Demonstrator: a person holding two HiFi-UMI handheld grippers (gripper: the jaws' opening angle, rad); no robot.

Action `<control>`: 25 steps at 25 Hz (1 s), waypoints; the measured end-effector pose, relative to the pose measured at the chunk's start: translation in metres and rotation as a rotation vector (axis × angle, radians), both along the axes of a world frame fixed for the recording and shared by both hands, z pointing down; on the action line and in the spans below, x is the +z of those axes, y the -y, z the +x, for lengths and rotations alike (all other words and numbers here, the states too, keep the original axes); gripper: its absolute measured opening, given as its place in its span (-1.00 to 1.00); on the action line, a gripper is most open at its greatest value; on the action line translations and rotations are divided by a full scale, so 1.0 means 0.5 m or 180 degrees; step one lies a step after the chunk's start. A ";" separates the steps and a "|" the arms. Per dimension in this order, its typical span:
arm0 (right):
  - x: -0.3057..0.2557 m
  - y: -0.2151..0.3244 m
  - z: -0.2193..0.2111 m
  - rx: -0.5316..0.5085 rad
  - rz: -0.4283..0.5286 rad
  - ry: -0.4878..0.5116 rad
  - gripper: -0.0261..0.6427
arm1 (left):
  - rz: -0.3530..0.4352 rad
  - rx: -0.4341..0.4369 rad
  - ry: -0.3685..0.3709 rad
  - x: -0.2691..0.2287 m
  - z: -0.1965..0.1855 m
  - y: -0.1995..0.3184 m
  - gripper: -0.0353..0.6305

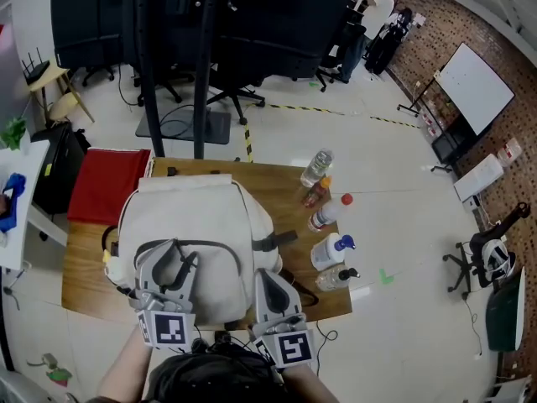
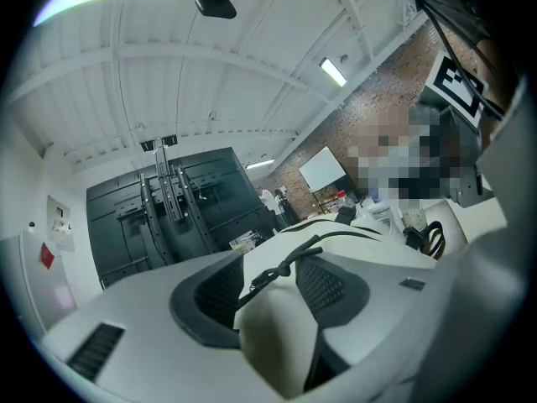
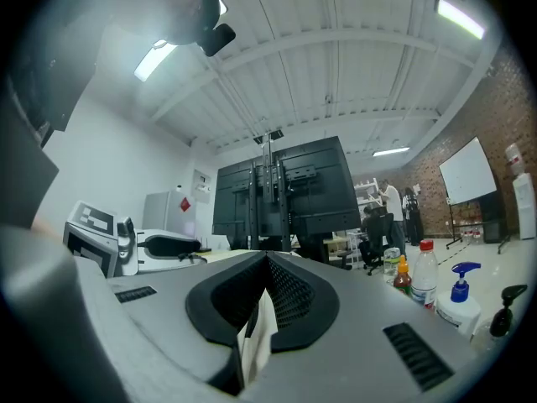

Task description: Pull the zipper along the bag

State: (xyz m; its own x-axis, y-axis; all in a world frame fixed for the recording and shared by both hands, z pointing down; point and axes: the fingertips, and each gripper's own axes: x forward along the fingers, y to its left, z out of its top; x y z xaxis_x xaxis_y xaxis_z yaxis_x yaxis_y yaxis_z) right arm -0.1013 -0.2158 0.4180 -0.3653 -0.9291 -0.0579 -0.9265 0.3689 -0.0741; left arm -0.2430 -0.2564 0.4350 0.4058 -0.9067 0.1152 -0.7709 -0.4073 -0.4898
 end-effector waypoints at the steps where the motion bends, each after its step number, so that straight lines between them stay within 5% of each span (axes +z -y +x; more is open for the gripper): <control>1: 0.003 0.003 0.000 -0.0008 -0.0015 0.0005 -0.90 | 0.0010 -0.0001 -0.0004 0.001 0.002 0.003 -0.26; 7: 0.015 0.015 0.001 -0.0062 -0.0043 0.0007 -0.90 | 0.0237 0.0135 -0.0107 -0.003 0.014 0.008 -0.71; 17: 0.039 0.036 0.000 -0.0189 -0.0187 0.0140 -0.90 | 0.0039 0.0225 -0.0348 -0.010 0.007 0.006 -0.75; 25: 0.110 0.042 -0.032 -0.0420 -0.0818 0.0110 -0.79 | -0.0024 0.0205 -0.0428 -0.006 0.000 0.004 -0.75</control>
State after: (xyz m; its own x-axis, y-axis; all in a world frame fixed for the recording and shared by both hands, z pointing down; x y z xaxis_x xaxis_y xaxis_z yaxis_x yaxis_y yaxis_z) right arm -0.1172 -0.2367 0.4731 -0.4858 -0.8596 0.1586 -0.8671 0.4510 -0.2114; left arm -0.2432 -0.2584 0.4317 0.4753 -0.8776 0.0626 -0.8015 -0.4613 -0.3805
